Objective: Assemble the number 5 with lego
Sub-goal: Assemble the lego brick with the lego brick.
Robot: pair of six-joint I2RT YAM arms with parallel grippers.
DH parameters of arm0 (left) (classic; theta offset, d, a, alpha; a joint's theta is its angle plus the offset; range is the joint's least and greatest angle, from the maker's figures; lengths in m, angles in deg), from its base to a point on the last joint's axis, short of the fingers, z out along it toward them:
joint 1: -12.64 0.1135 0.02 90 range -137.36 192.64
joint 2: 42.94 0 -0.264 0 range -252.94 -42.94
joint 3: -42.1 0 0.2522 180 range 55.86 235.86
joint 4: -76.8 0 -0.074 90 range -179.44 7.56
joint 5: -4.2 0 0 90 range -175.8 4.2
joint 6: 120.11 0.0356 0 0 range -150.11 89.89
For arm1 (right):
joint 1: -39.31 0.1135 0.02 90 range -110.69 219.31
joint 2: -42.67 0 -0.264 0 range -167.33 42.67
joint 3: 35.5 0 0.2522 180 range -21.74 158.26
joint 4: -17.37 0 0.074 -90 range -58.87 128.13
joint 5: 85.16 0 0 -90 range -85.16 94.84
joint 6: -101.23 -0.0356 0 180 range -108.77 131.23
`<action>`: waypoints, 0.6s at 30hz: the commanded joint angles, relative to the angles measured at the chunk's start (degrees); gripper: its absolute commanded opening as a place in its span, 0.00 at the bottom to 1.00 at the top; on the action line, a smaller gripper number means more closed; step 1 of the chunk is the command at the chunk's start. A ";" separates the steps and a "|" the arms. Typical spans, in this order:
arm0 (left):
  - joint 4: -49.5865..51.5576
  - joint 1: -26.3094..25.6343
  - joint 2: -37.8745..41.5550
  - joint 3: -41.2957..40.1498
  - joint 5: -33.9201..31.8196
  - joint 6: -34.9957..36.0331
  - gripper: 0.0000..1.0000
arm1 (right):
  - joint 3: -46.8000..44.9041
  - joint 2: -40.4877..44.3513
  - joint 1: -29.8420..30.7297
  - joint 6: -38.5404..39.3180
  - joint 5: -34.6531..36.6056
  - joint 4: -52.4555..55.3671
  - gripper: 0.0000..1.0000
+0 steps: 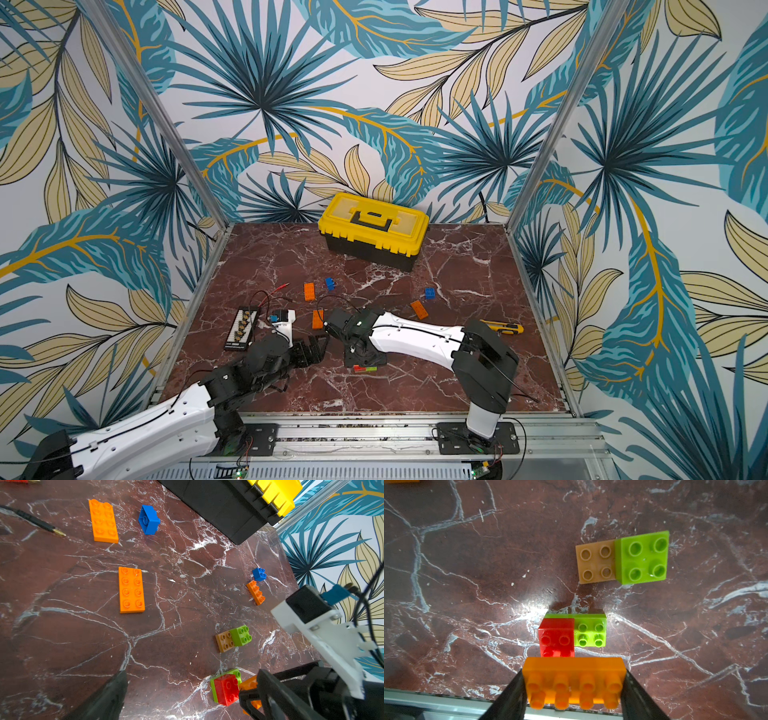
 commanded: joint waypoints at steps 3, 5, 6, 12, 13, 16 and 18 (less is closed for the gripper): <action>-1.78 0.44 0.37 -1.33 2.41 1.65 1.00 | 0.28 -1.88 0.32 -0.46 0.25 -0.05 0.56; -1.30 0.49 0.28 -1.38 2.97 1.75 1.00 | 0.20 -2.10 0.38 -0.19 0.20 -0.26 0.56; -1.06 0.43 0.17 -1.42 3.20 1.75 1.00 | 0.16 -2.27 0.40 -0.14 0.15 -0.20 0.56; -1.54 0.53 -0.24 -1.68 4.29 1.80 1.00 | -0.24 -2.58 0.38 0.07 -0.09 -1.22 0.56; -1.65 0.52 -0.52 -1.60 4.29 1.75 1.00 | -0.36 -2.58 0.36 0.15 -0.07 -1.53 0.56; -2.01 0.57 -1.07 -1.38 4.20 1.68 1.00 | -0.51 -2.85 0.31 0.40 -0.01 -1.66 0.56; -2.14 0.57 -1.45 -1.16 4.18 1.66 1.00 | -0.51 -3.08 0.34 0.37 -0.20 -1.49 0.56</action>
